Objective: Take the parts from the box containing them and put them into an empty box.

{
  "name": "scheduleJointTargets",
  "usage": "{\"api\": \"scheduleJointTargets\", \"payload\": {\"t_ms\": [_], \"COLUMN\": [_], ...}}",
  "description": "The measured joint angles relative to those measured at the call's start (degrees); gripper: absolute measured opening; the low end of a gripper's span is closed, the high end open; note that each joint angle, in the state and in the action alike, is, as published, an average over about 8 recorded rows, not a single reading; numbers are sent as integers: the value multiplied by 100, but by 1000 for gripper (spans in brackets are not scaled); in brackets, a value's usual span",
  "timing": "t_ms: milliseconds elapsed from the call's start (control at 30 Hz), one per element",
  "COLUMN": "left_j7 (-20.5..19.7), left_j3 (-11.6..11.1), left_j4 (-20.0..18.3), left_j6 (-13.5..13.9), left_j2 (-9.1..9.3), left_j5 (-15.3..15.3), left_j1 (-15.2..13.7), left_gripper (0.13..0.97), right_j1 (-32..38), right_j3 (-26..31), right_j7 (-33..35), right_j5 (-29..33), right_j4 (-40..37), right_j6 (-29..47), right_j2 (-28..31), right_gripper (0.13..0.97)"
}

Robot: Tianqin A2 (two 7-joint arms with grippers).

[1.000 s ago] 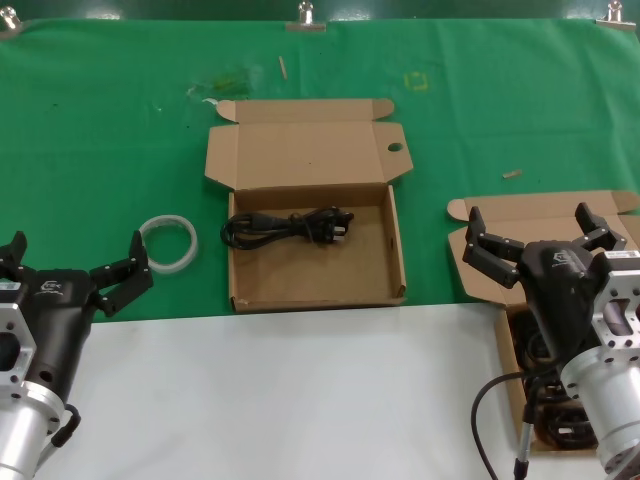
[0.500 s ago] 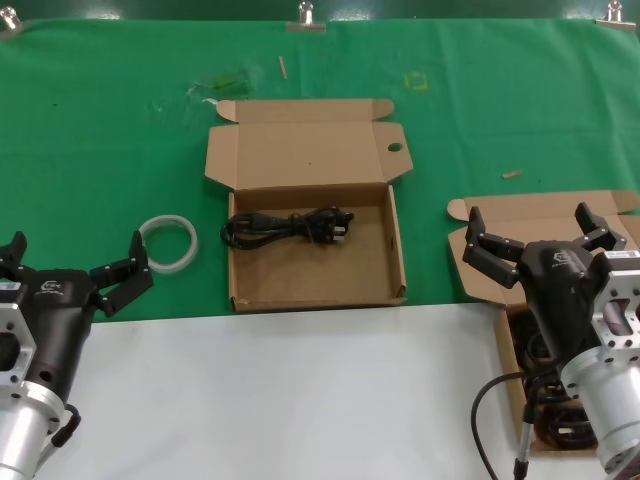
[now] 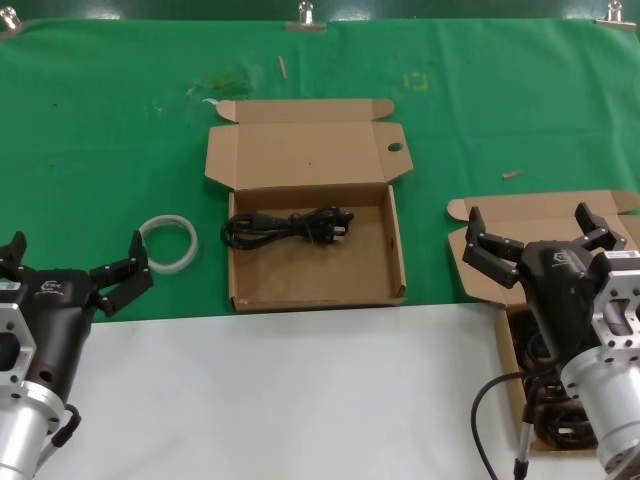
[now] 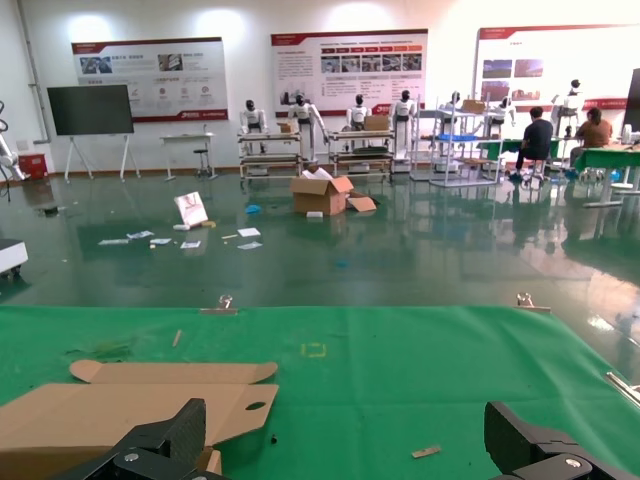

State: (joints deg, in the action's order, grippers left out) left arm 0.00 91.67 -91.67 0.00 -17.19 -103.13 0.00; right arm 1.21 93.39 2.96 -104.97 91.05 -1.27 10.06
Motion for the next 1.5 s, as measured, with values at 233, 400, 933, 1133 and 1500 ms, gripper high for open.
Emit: {"api": "scheduleJointTargets", "payload": {"t_ms": [233,400,933,1133,1500], "left_j7": [0,0,0,0,0], "left_j3": [0,0,0,0,0], "left_j4": [0,0,0,0,0], "left_j6": [0,0,0,0,0], "left_j2": [0,0,0,0,0], "left_j5": [0,0,0,0,0], "left_j1": [0,0,0,0,0], "left_gripper": [965,965,965,965,965], "right_j1": [0,0,0,0,0], "right_j3": [0,0,0,0,0], "right_j7": [0,0,0,0,0], "right_j5": [0,0,0,0,0], "right_j4": [0,0,0,0,0], "right_j6": [0,0,0,0,0], "right_j2": [0,0,0,0,0], "right_gripper": [966,966,966,966,966]}}
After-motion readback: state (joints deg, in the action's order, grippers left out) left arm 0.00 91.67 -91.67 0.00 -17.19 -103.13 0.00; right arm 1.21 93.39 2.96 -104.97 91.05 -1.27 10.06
